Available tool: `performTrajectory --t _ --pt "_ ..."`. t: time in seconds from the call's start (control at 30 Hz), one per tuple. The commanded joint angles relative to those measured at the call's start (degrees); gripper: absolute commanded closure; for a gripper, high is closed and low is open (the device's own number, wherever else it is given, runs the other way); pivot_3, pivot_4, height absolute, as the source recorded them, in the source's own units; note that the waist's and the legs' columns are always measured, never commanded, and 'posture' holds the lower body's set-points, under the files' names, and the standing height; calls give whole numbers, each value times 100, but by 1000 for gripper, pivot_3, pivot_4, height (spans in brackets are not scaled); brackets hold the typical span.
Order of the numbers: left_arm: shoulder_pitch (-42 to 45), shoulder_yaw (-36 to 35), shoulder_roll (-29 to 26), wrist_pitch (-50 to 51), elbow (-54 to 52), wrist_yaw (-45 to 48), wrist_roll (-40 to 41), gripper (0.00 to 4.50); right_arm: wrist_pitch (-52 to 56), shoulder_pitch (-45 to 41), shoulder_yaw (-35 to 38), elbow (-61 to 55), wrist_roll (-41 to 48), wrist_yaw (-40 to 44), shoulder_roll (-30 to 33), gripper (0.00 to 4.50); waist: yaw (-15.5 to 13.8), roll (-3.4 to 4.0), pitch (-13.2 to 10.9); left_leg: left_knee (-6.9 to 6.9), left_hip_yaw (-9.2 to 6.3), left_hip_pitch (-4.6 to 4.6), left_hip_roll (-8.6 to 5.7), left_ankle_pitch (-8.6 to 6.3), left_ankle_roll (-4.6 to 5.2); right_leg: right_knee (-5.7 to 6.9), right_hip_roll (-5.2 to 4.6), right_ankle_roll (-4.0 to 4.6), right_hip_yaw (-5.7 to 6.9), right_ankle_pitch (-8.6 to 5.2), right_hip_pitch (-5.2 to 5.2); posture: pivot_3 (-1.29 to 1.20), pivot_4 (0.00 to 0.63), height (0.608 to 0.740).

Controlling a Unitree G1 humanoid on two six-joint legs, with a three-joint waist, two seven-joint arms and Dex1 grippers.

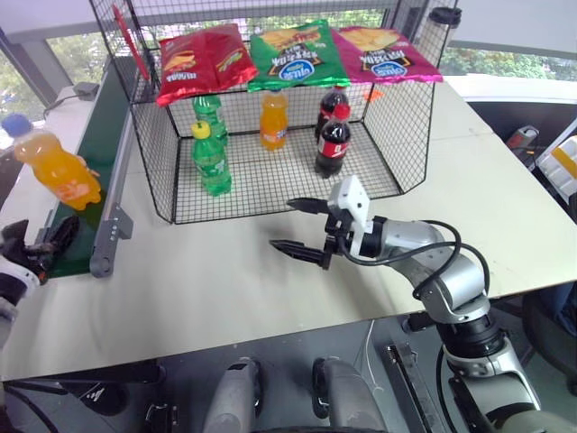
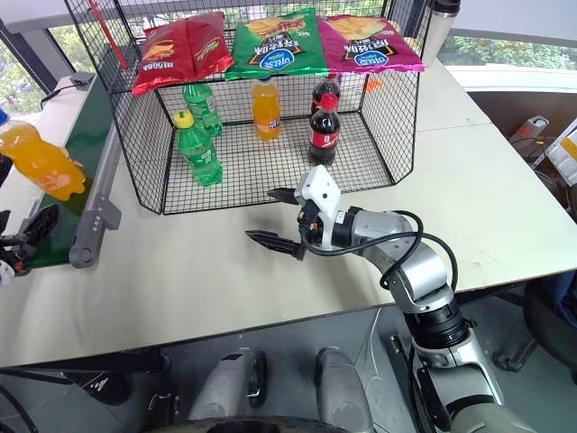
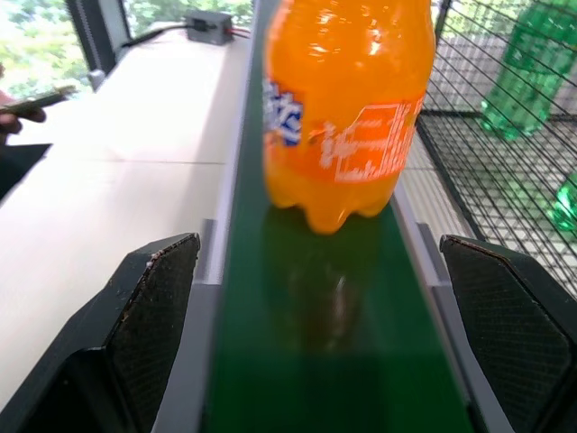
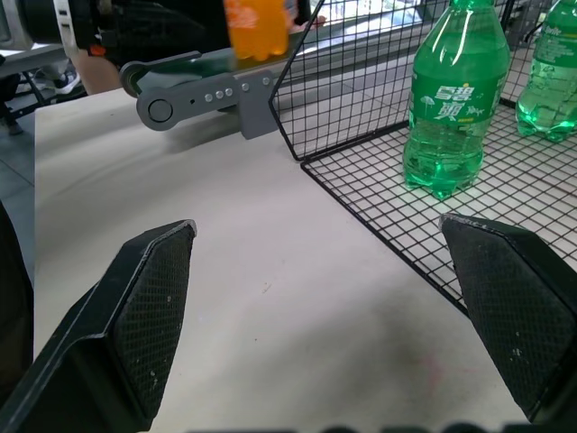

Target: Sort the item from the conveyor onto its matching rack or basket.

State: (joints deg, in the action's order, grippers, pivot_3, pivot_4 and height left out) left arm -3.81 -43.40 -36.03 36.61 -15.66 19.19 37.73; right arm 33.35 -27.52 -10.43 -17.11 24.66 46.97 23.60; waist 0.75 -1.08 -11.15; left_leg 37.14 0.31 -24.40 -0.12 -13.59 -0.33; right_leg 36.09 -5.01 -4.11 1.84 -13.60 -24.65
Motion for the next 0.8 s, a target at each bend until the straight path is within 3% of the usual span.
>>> performTrajectory --t 0.03,0.3,0.33,0.43,0.8 --pt "77 55 -47 -169 -68 25 -77 0 -117 -119 43 -65 6 4 -15 14 0 0 0 0 0 0 0 0 0 0 0 0 0 0 0 0 150 739" --pt "36 331 -35 -384 -45 208 -318 0 -111 -114 51 -65 -20 -17 -21 14 0 0 0 0 0 0 0 0 0 0 0 0 0 0 0 0 150 739" --pt "-17 311 -24 -405 -70 321 -250 537 -109 -111 54 -71 -23 -20 -20 0 -1 0 0 0 0 0 0 0 0 0 0 0 0 0 0 0 150 739" --pt "-77 153 3 -411 -182 556 37 1525 -97 -104 68 -83 -30 -25 -14 0 -11 1 0 0 1 0 -1 0 0 0 -1 0 0 0 0 0 150 739" --pt "589 -383 -472 111 -234 546 1177 1529 -35 -112 85 -131 8 -1 24 0 -7 -2 1 2 0 -3 -1 1 1 0 -1 -1 2 1 -1 0 150 739"
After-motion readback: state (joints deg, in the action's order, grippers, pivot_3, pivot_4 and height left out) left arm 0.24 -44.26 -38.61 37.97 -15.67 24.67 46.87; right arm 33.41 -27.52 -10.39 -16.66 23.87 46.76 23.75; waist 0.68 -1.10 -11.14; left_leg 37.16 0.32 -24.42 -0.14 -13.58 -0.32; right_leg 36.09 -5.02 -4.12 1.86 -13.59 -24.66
